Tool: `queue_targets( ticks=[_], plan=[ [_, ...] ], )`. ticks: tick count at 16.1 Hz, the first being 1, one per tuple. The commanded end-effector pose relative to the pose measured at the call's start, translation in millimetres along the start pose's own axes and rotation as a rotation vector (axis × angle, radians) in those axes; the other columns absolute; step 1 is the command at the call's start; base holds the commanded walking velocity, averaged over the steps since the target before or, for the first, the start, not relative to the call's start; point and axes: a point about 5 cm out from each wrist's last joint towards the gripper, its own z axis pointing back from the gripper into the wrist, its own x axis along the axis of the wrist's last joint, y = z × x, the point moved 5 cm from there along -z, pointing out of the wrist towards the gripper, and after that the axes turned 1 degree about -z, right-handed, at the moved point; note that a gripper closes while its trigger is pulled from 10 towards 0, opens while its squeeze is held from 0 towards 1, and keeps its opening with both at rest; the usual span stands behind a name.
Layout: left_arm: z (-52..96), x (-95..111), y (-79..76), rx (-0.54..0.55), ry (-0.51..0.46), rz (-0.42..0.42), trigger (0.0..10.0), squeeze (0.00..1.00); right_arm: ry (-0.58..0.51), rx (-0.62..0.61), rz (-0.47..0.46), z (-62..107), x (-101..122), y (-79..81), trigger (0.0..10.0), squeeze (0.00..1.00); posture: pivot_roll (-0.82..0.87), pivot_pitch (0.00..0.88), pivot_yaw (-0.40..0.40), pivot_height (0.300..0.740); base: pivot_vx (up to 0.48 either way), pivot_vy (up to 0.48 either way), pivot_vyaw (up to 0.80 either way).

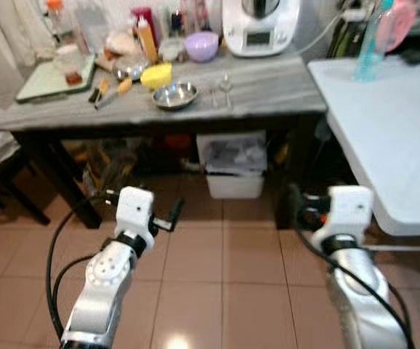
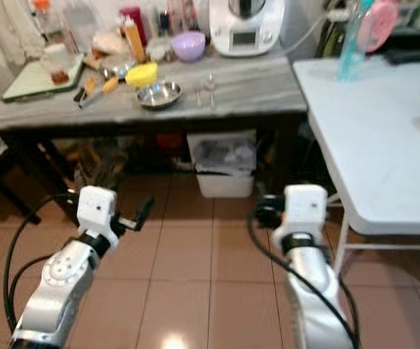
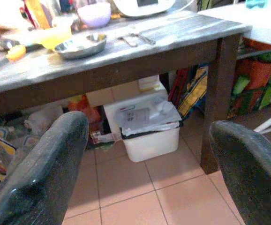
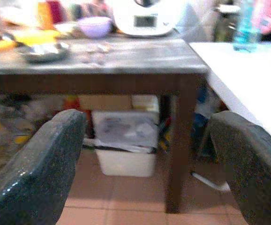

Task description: Setting the table

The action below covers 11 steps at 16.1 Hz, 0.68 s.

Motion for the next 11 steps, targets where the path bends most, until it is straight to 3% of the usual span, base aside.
queue_targets(
  ticks=[1, 11],
  plan=[
    [-1.4, 5.2, -0.4, -0.010, -0.021, 0.016, 10.0, 0.00, -0.019, 0.008, -0.001, -1.7, 5.8, 1.3, 10.0, 0.00, -0.14, 0.050, 0.112, 0.740, 0.000, -0.266, 0.00],
    [-2.1, 5.4, -3.1, -0.041, -0.022, 0.023, 10.0, 0.00, -0.008, -0.007, 0.001, -2.5, 2.6, -2.1, 10.0, 0.00, -0.14, 0.051, 0.120, 0.740, 0.000, -0.417, 0.00]
  ],
)
